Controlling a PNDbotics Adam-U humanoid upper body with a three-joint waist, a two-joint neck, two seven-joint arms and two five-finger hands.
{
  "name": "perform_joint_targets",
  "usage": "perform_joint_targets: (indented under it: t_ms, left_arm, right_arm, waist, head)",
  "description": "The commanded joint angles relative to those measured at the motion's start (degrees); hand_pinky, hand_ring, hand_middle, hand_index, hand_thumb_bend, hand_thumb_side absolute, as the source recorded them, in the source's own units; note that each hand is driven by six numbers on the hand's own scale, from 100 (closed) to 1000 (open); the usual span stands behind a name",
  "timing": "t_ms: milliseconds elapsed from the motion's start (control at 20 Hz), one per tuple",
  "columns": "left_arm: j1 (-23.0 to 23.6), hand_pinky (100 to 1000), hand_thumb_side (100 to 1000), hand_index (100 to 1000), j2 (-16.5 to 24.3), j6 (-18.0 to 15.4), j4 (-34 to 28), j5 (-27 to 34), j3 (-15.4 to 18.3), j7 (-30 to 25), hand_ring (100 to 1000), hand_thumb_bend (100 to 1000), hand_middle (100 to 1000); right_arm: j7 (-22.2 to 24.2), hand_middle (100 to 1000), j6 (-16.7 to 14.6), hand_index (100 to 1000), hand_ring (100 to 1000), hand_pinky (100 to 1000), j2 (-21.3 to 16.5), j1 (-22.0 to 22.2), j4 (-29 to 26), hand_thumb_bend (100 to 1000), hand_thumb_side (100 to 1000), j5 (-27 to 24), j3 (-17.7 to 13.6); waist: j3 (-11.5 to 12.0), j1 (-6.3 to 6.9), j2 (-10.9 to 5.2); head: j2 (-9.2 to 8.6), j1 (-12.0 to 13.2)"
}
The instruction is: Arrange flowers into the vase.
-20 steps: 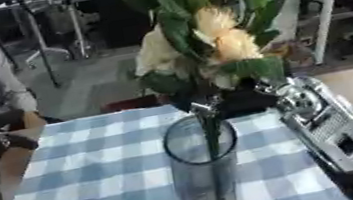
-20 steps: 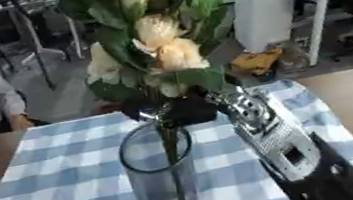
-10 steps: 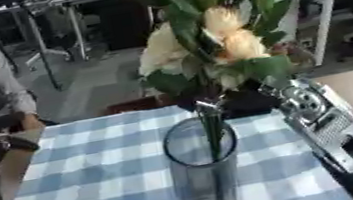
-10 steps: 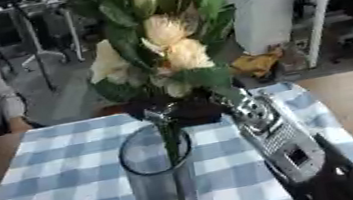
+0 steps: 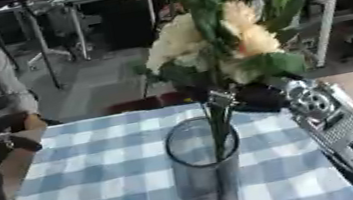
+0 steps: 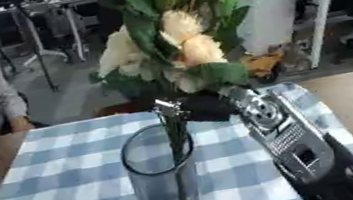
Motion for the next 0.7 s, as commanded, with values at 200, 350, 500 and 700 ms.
perform_joint_targets:
  t_ms: [200, 350, 500, 700]
  left_arm:
    - [-0.4, 478, 1000, 854, 0.2, 0.2, -1.1, -0.1, 0.3, -0.1, 733, 100, 772]
    - [-0.4, 478, 1000, 854, 0.2, 0.2, -1.1, -0.1, 0.3, -0.1, 734, 100, 772]
    - [-0.4, 478, 1000, 854, 0.2, 0.2, -1.1, -0.1, 0.3, -0.1, 734, 100, 772]
    - [-0.4, 477, 1000, 854, 0.2, 0.3, -1.1, 0.0, 0.2, -0.2, 734, 100, 772]
  right_arm:
    - [1.2, 590, -1.4, 858, 1000, 940, -1.8, -0.5, -1.2, 546, 977, 0.9, -0.4]
    - [1.6, 596, -1.9, 866, 1000, 941, -2.0, -0.2, -1.4, 558, 987, 1.1, -0.4]
    - [1.9, 608, -2.4, 883, 1000, 943, -2.2, -0.1, -1.7, 602, 990, 1.4, -0.4]
    - [3.0, 629, -3.1, 912, 1000, 948, -2.3, -0.1, -2.2, 676, 927, 2.2, -0.3]
  waist:
    - [-0.1, -0.01, -0.56]
    - [-0.1, 0.04, -0.55]
    - [-0.2, 0.05, -0.55]
    - [-0.2, 0.08, -0.53]
  head:
    - [-0.67, 0.2]
    - [-0.71, 0.2]
    - [-0.79, 0.2]
    - [-0.81, 0.2]
